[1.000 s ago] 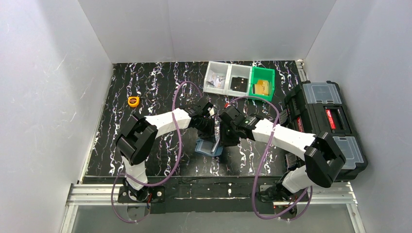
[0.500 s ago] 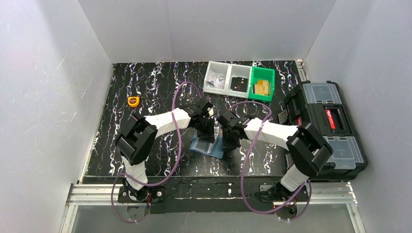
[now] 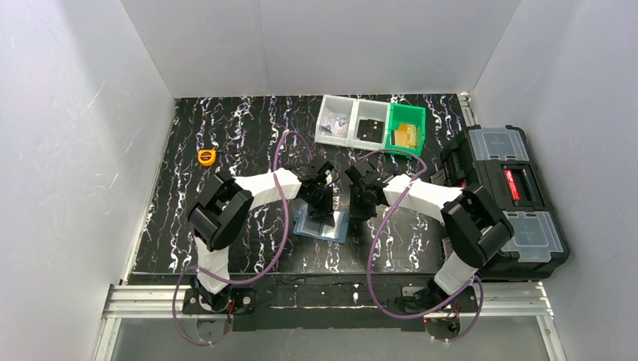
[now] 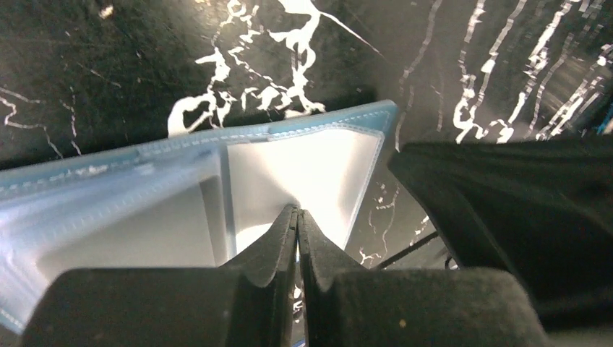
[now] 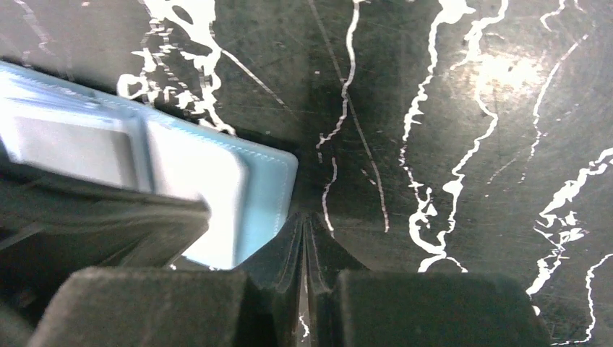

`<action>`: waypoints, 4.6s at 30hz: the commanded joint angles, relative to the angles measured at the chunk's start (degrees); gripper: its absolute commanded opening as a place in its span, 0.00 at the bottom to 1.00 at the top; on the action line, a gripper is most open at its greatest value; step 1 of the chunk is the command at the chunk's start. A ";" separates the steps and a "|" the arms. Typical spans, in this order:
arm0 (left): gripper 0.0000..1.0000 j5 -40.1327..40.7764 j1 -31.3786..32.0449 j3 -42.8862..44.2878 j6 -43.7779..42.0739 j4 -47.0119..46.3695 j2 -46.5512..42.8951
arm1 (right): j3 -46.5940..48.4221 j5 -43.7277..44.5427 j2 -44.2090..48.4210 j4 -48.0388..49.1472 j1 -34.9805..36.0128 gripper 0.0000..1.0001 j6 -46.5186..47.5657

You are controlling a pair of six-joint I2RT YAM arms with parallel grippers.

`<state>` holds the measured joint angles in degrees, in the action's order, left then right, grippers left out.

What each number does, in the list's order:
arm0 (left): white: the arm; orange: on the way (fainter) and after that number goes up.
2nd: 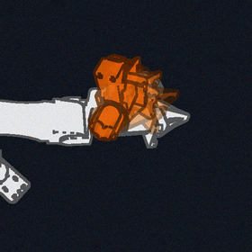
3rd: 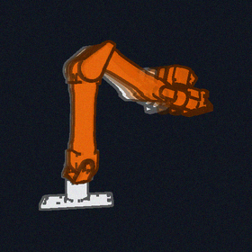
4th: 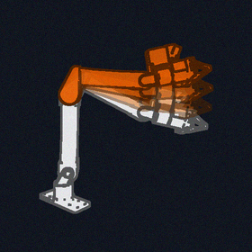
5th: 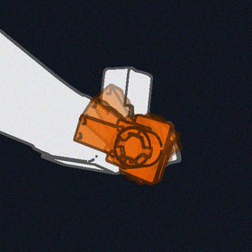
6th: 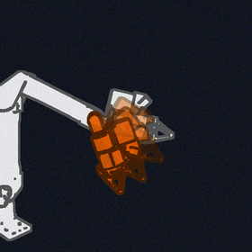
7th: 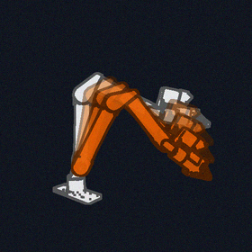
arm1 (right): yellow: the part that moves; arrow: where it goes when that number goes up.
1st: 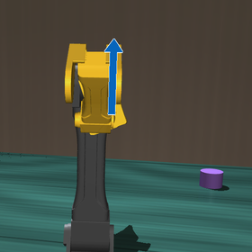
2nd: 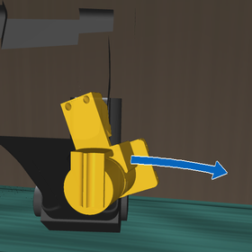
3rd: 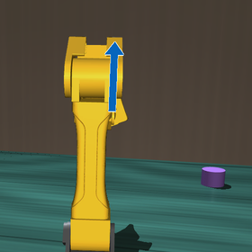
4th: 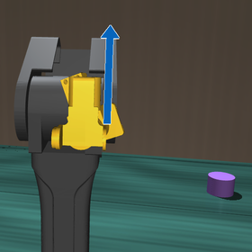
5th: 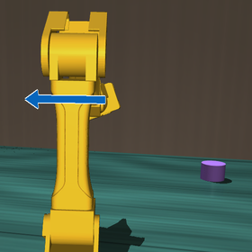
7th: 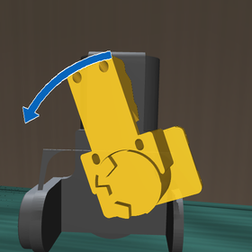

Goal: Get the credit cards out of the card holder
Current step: Open the card holder at the center of the board.

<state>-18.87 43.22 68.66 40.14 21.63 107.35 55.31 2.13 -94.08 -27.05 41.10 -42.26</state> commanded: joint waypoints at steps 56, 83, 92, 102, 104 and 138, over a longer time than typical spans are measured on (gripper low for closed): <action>0.48 22.19 -4.26 3.83 -15.15 20.28 -7.76 | 1.29 -7.67 -8.11 2.07 0.29 0.04 0.91; 0.00 25.61 -5.47 4.59 -15.47 24.15 -12.51 | 2.93 -8.63 -8.64 1.67 0.27 0.05 1.81; 0.00 22.49 -5.49 10.51 -13.76 30.17 -18.45 | 9.42 -8.63 -7.49 -1.70 0.65 0.13 3.92; 0.00 13.44 -3.61 11.25 -3.33 24.63 -14.93 | 10.53 -7.91 -2.64 -2.71 0.23 0.21 3.61; 0.00 12.31 -3.45 10.14 0.04 22.52 -15.10 | 10.16 -8.14 -1.70 -2.67 0.04 0.22 3.30; 0.00 20.54 -13.42 -2.26 -10.06 19.51 -6.70 | 15.79 -15.42 -8.65 0.28 2.80 0.29 0.01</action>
<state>2.48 30.06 64.29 31.24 41.04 100.12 68.18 -12.19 -101.73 -27.18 43.59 -41.85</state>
